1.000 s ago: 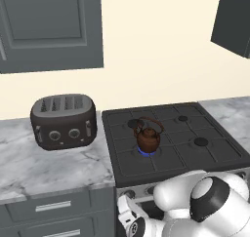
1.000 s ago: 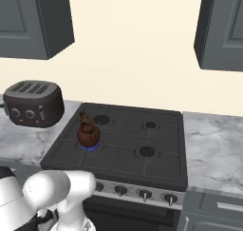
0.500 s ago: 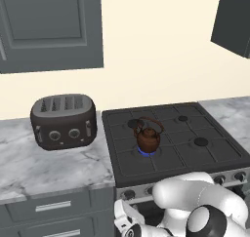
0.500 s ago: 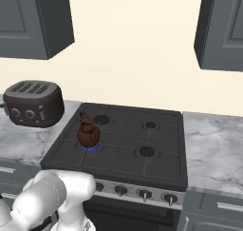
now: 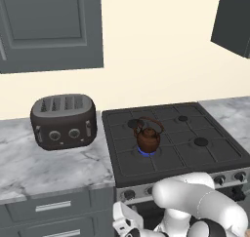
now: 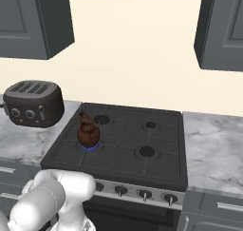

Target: Turn off the front left burner of the stove.

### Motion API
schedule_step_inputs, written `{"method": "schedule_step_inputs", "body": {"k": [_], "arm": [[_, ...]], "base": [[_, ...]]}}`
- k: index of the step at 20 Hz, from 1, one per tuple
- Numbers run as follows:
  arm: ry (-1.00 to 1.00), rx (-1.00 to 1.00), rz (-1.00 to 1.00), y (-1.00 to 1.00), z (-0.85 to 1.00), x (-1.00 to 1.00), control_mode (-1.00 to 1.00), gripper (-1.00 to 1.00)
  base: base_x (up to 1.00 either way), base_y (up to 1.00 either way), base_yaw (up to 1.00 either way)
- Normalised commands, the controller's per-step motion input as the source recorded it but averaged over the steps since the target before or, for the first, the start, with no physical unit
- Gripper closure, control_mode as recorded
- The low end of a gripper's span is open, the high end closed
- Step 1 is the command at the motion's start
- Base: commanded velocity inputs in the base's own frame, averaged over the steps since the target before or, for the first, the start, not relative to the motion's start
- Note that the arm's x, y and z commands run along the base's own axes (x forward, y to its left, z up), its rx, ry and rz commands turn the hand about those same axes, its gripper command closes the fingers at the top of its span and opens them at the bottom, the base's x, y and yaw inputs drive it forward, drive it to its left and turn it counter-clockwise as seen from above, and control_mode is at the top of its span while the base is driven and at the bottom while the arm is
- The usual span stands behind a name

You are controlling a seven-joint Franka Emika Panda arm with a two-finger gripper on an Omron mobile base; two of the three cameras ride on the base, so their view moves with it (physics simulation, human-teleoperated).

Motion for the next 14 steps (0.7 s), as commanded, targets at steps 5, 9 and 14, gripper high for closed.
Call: {"method": "schedule_step_inputs", "body": {"k": [5, 9, 14], "arm": [[0.00, 0.00, 0.00, 0.00, 0.28, 0.01, -1.00, -1.00], [0.00, 0.00, 0.00, 0.00, 0.19, 0.03, -1.00, -1.00], [0.00, 0.00, 0.00, -0.05, 0.00, 0.18, -1.00, -1.00]], "base": [[0.00, 0.00, 0.00], [0.00, 0.00, 0.00], [0.00, 0.00, 0.00]]}}
